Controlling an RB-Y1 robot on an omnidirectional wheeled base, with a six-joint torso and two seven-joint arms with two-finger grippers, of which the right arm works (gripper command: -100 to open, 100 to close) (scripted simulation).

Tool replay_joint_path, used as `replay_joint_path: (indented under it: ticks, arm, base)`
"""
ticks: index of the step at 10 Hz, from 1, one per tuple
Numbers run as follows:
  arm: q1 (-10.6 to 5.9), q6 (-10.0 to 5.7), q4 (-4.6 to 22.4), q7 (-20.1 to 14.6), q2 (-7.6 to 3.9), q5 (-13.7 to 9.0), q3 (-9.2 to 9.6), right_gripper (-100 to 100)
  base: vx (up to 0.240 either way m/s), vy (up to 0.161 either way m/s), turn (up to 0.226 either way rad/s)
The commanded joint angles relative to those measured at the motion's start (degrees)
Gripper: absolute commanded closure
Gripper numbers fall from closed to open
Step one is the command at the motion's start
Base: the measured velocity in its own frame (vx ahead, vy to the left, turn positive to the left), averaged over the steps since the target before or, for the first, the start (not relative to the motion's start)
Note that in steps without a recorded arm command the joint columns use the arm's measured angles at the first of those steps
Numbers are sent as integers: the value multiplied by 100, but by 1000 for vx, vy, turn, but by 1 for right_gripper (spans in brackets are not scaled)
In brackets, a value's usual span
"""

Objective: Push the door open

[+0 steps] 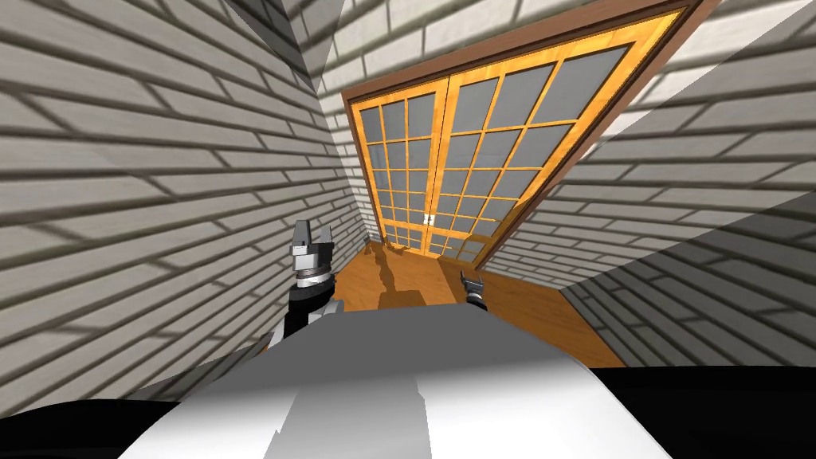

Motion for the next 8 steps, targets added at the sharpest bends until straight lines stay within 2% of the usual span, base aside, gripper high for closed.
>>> replay_joint_path:
  ticks: [1,3,8]
  arm:
    - [-92,42,37,33,15,-27,-14,-100]
    - [-210,59,123,57,22,-54,-27,-100]
    - [-458,90,289,106,43,-107,-49,-100]
  base:
    - [214,21,7]
    - [222,31,3]
    - [209,-7,5]
